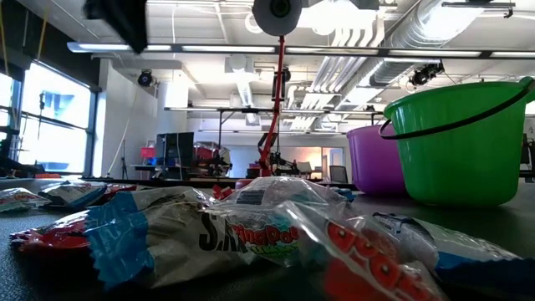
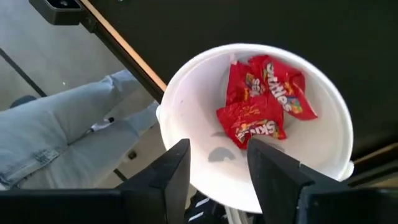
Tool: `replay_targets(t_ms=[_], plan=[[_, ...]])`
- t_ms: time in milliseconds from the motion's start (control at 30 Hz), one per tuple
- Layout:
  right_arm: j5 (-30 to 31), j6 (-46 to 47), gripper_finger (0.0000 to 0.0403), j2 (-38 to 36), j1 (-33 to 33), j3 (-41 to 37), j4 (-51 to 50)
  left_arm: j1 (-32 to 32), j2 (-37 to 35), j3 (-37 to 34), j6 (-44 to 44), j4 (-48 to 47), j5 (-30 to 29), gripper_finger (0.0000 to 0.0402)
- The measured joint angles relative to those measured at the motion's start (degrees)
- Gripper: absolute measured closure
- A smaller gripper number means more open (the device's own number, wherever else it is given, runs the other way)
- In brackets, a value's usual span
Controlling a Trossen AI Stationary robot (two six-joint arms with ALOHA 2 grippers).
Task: Organize candy in baskets
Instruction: Put the red gummy into the violet bucket
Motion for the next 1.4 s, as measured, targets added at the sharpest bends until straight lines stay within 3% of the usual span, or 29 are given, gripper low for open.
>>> replay_targets(t_ms=[233,533,900,1400], plan=[[1.09,-6.19,0.0266,0.00,-2.37,0.00,-1.04,-2.09,0.35,-13.02,-2.48,1.20,5.43,0.0296],[0.84,-11.43,0.0268,-0.04,-7.53,0.00,-3.31,-2.29,0.36,-26.21,10.84,14.33,9.22,0.0296],[0.65,-14.08,0.0268,-0.04,-11.41,0.00,-3.24,0.07,0.36,-35.60,16.28,25.31,8.33,0.0296],[0.65,-14.12,0.0268,-0.04,-13.08,0.00,-3.11,2.43,0.27,-43.12,12.30,34.39,7.06,0.0296]])
